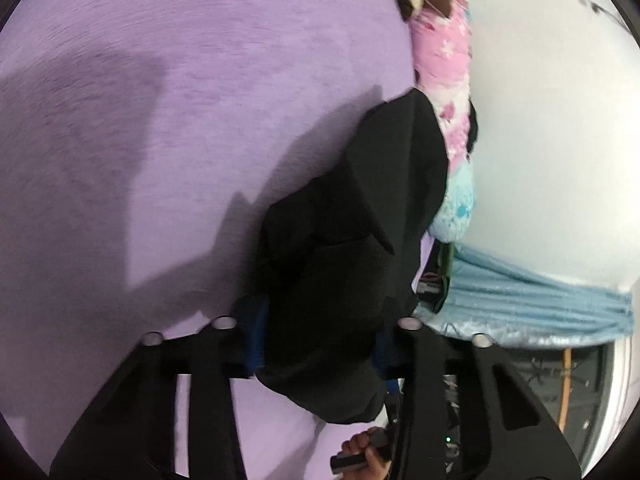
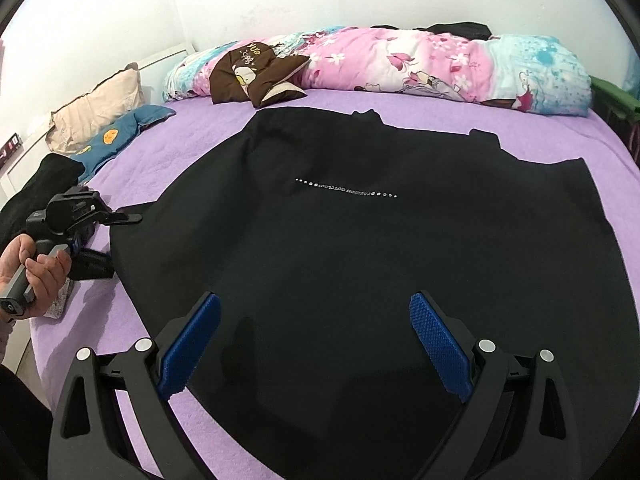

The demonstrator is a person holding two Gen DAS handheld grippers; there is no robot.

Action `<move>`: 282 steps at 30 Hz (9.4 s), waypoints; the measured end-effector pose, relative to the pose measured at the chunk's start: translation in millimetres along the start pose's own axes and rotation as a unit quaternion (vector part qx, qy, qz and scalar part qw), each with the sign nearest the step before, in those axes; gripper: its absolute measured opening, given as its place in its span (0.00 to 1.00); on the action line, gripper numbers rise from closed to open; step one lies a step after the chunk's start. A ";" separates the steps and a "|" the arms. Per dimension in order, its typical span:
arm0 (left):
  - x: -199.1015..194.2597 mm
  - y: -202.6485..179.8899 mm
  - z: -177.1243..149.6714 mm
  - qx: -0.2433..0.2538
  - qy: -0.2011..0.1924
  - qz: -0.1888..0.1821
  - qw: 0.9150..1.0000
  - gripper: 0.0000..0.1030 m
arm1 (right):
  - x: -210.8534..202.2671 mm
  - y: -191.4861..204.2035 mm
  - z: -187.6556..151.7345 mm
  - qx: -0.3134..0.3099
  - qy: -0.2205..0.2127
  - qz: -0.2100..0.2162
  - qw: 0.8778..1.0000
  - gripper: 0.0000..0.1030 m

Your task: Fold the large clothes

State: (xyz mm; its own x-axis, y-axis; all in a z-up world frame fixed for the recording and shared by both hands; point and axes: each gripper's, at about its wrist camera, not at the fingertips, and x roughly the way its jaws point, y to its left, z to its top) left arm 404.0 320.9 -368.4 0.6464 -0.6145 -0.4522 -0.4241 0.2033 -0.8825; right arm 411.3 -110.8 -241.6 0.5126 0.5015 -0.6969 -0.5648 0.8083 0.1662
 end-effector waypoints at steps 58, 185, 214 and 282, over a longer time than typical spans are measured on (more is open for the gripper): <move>87.7 -218.1 -265.7 0.538 -0.070 0.186 0.819 0.11 | 81.8 -3.7 234.6 0.226 0.372 -0.107 0.894 0.94; 204.6 -164.6 -273.3 0.572 0.051 0.180 0.799 0.48 | 201.1 -59.8 206.5 -0.210 0.385 -0.177 0.881 0.63; 202.0 -164.2 -293.2 0.610 0.043 0.177 0.771 0.48 | 186.1 -174.4 214.9 0.114 0.276 -0.079 0.951 0.14; 314.2 -168.7 -101.5 0.265 0.273 -0.003 0.925 0.62 | 4.3 -312.2 -49.7 0.276 0.111 0.193 0.935 0.54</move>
State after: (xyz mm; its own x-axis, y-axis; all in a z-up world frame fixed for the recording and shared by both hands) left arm 614.2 16.1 -348.5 0.1687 -0.8808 -0.4423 0.0433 0.4549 -0.8895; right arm 557.7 -376.3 -331.1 0.1579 0.7620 -0.6280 -0.2290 0.6469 0.7274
